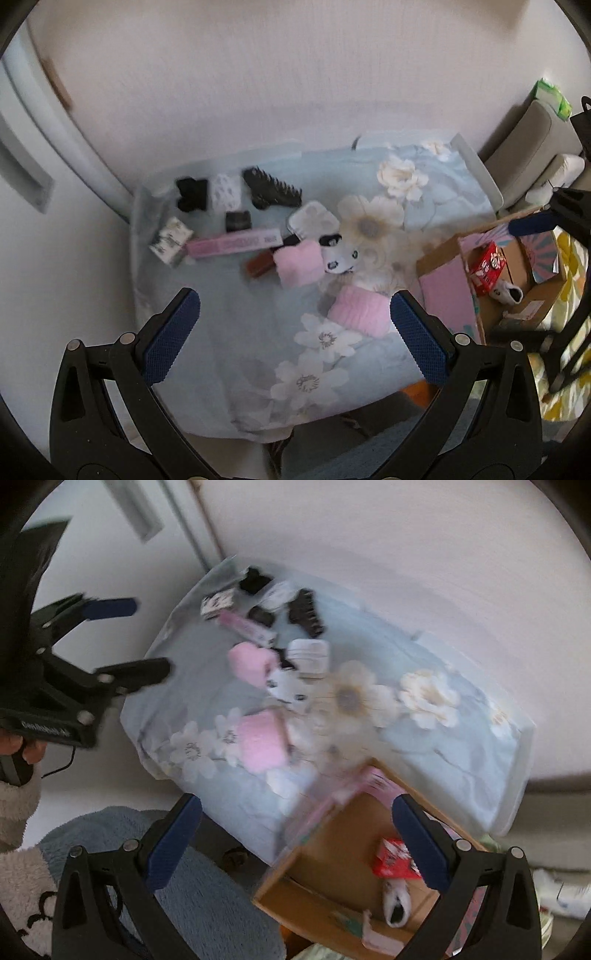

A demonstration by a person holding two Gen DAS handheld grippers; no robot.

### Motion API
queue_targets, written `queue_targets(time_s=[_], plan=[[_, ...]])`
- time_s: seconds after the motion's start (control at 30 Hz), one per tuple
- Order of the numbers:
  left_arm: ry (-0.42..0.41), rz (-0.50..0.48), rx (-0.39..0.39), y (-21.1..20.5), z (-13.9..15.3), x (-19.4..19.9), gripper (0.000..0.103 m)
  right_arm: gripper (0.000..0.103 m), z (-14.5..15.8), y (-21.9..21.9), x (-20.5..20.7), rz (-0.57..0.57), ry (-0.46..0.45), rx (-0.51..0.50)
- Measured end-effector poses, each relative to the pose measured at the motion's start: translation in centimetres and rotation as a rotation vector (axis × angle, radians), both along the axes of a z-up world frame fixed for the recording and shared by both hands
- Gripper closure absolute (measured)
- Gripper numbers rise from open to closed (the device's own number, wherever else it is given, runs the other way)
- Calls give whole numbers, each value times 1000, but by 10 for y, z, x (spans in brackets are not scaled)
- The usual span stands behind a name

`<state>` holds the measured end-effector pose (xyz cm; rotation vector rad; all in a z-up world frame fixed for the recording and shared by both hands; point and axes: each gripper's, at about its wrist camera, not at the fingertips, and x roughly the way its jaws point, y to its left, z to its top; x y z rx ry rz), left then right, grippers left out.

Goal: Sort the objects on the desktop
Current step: 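Move both tools back over the floral tray toward the pink hair ties, then grasp a pink fluffy hair tie with each tool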

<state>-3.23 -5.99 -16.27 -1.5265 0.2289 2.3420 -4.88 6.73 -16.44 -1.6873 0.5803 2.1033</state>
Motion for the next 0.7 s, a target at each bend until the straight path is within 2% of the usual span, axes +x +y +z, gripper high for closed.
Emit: queue_targets(time_s=[0.1, 0.4, 0.6, 0.7], plan=[[-34, -18, 23, 4, -21, -11, 0, 1, -24, -5, -21, 39, -27, -18], [-85, -17, 13, 8, -78, -46, 0, 1, -82, 0, -47, 64, -62, -81], [-109, 13, 48, 1, -94, -58, 2, 0, -105, 6, -56, 69, -83, -96], [-115, 32, 64, -4, -99, -63, 5, 1, -112, 2, -64, 107, -118, -39]])
